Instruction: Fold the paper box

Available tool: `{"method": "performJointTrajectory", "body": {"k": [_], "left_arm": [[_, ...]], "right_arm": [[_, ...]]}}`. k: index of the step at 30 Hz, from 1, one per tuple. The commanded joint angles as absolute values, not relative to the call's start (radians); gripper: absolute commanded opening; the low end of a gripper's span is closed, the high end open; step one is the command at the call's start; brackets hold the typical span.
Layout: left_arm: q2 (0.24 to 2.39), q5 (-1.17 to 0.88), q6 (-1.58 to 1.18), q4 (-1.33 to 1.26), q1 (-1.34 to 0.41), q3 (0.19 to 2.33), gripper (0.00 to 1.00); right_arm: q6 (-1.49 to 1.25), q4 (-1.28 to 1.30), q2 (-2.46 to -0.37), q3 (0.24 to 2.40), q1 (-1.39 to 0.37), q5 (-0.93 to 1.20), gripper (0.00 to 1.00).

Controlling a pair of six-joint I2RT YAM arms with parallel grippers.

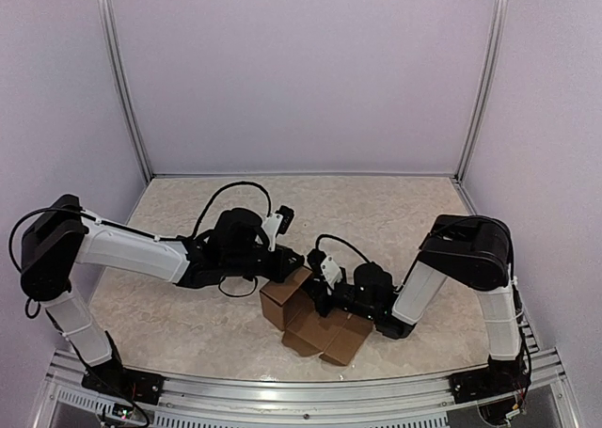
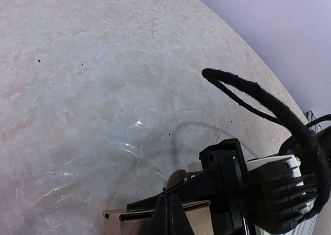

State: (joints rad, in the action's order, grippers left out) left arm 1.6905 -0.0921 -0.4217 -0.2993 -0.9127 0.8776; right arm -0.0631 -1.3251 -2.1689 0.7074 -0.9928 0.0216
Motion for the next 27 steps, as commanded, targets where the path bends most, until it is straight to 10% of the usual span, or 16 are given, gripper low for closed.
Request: {"method": "performJointTrajectory", "body": {"k": [1, 14, 27], "left_arm": [[1.732, -0.081, -0.422, -0.242, -0.923, 0.881, 0.00], [1.729, -0.089, -0.425, -0.232, -0.918, 0.881, 0.00], [1.717, -0.095, -0.437, -0.238, -0.918, 0.861, 0.00]], "right_arm": [[-0.053, -1.372, -2.201, 0.706, -1.000, 0.014, 0.16], [-0.064, -1.411, -2.254, 0.779, -0.999, -0.038, 0.25], [-0.081, -1.441, -2.286, 0.808, -0.999, -0.056, 0.00]]}}
